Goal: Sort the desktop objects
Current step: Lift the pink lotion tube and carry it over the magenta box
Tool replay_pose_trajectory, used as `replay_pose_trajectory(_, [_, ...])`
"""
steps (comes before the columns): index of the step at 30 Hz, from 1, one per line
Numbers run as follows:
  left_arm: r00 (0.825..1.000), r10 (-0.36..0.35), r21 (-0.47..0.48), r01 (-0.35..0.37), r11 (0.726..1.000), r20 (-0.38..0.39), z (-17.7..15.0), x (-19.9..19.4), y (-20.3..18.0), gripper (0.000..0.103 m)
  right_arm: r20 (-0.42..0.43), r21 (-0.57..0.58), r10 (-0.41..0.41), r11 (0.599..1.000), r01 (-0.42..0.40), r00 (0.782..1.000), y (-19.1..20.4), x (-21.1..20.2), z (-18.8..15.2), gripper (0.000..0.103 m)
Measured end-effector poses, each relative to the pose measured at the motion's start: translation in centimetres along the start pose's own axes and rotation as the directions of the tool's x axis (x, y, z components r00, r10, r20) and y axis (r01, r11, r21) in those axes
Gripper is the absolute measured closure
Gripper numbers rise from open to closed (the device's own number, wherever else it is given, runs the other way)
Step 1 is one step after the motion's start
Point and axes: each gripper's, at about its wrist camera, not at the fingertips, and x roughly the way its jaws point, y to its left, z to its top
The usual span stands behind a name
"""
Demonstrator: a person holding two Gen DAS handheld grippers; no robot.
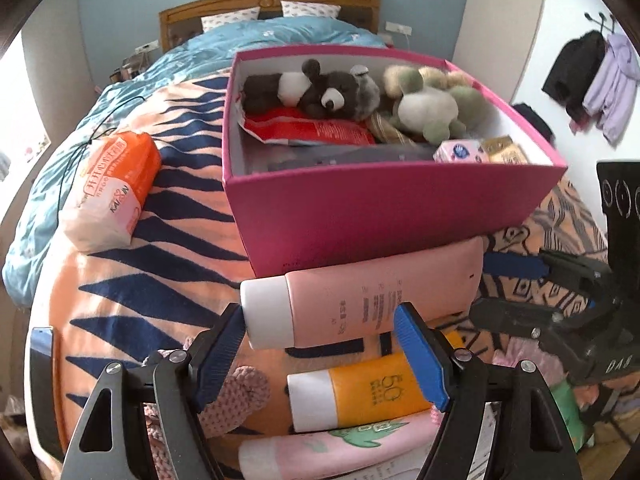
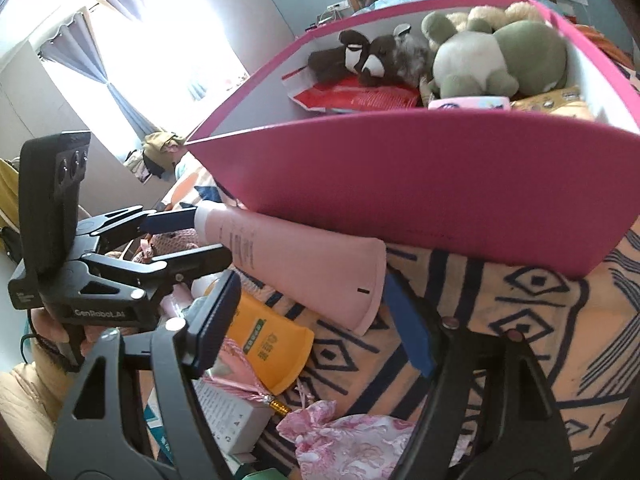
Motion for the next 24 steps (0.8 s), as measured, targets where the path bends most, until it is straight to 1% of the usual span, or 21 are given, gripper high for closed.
replay_pose_trajectory(7, [1.0, -0.005, -0.019, 0.005, 1.0, 0.029, 0.1, -0.6, -0.7, 0.026, 0.041, -0.06, -0.054, 0.997, 0.057, 0.998, 0.0, -1.4, 0.0, 0.029])
replay_pose_trajectory(8, [0.999, -0.008, -0.022, 0.009, 1.0, 0.032, 0.1, -0.7, -0.7, 0.026, 0.045, -0.067, -0.062, 0.996, 0.065, 0.997, 0.7, -0.5, 0.0, 0.029])
replay_pose_trajectory(10, [0.999, -0.014, -0.026, 0.015, 1.0, 0.039, 0.1, -1.1, -0.8, 0.026, 0.057, -0.084, -0.078, 0.993, 0.083, 0.995, 1.1, -0.4, 0.1, 0.029])
replay_pose_trajectory(11, [0.999, -0.011, -0.025, 0.012, 1.0, 0.046, 0.1, -1.4, -0.9, 0.025, 0.06, -0.09, -0.08, 0.992, 0.085, 0.995, 2.1, 0.3, 0.0, 0.029])
replay_pose_trajectory(12, [0.999, -0.01, -0.02, 0.011, 1.0, 0.051, 0.0, -1.6, -1.0, 0.026, 0.065, -0.096, -0.079, 0.992, 0.085, 0.995, 2.0, -0.2, 0.0, 0.029])
replay_pose_trajectory(15, [0.997, -0.011, -0.016, 0.012, 1.0, 0.073, 0.1, -2.6, -1.2, 0.026, 0.082, -0.117, -0.085, 0.989, 0.094, 0.993, 4.5, 0.7, 0.2, 0.029])
replay_pose_trajectory(24, [0.989, -0.012, -0.019, 0.015, 1.0, 0.148, 1.1, -5.3, -1.3, 0.026, 0.125, -0.159, -0.076, 0.983, 0.096, 0.989, 6.2, -1.3, 1.2, 0.029])
